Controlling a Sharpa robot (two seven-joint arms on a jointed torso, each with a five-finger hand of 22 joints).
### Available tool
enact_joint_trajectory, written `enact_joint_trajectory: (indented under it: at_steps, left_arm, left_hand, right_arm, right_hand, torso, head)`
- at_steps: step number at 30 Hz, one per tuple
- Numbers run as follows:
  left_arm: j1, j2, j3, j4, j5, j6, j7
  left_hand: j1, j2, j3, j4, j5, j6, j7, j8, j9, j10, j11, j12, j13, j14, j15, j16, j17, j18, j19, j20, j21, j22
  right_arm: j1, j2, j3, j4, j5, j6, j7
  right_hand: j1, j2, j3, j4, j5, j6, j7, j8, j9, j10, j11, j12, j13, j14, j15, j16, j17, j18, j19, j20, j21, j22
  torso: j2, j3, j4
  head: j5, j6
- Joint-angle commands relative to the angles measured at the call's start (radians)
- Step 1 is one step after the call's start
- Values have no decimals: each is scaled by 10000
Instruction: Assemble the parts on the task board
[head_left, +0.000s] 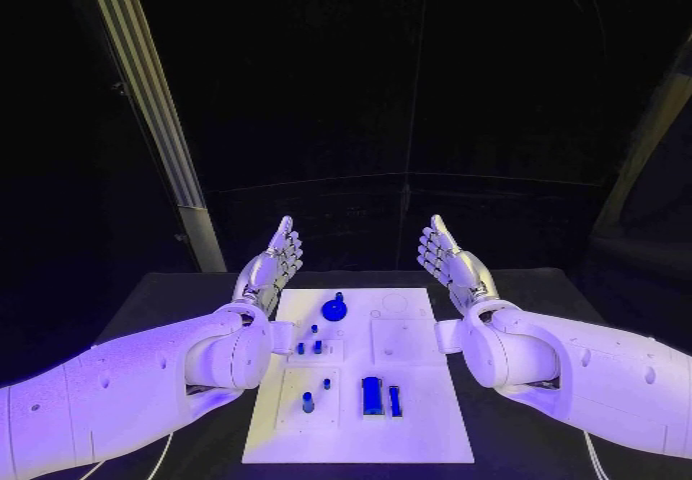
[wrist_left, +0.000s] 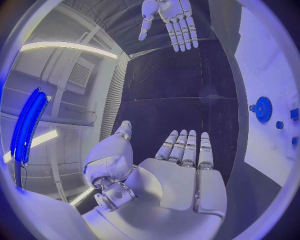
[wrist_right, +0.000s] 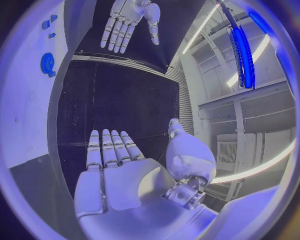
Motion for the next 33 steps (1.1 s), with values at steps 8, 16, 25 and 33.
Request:
enact_joint_trajectory:
  at_steps: [8, 16, 25, 33]
  left_arm:
    - [-88, -47, 95, 231, -570, -1396, 410]
    - [-88, -47, 95, 231, -570, -1396, 410]
    - [-88, -47, 95, 231, -570, -1396, 410]
    - [-88, -47, 95, 231, -570, -1396, 410]
  left_hand:
    - [-2031, 7, -300, -2, -38, -1472, -54, -42, -15, -1526, -98, -74, -13, -1353, -55, -605, -39, -422, -1062, -570, -88, -1013]
    - [-2593, 7, -300, -2, -38, -1877, -54, -42, -15, -1946, -98, -74, -13, -1719, -55, -605, -39, -422, -1358, -570, -88, -1013]
    - [-3007, 7, -300, -2, -38, -2174, -54, -42, -15, -2226, -98, -74, -13, -1976, -55, -605, -39, -422, -2165, -570, -88, -1013]
    - [-4049, 7, -300, -2, -38, -2932, -54, -42, -15, -3032, -98, -74, -13, -2688, -55, -605, -39, -422, -2165, -570, -88, -1013]
  right_arm:
    - [10, -21, 18, 100, 477, -969, 385]
    - [10, -21, 18, 100, 477, -969, 385]
    - [10, -21, 18, 100, 477, -969, 385]
    - [10, -21, 18, 100, 477, -969, 385]
  right_hand:
    - [-2116, -23, 116, 0, -57, -1376, -151, -39, -46, -1588, -70, -59, -16, -1706, -17, -46, -19, -440, -1548, -289, -68, -20]
    - [-2737, -23, 116, 0, -57, -1770, -151, -39, -46, -2063, -70, -59, -16, -2200, -17, -46, -19, -440, -2009, -289, -68, -20]
    - [-3301, -23, 116, 0, -57, -2780, -151, -39, -46, -2496, -70, -59, -16, -2664, -17, -46, -19, -440, -2422, -289, -68, -20]
    - [-4277, -23, 116, 0, -57, -2780, -151, -39, -46, -3220, -70, -59, -16, -3435, -17, -46, -19, -440, -3132, -289, -68, -20]
  torso:
    - [-5, 0, 2]
    - [-5, 0, 2]
    - [-5, 0, 2]
    - [-5, 0, 2]
  head:
    - [-1, 1]
    - [-1, 1]
    - [-1, 1]
    - [-1, 1]
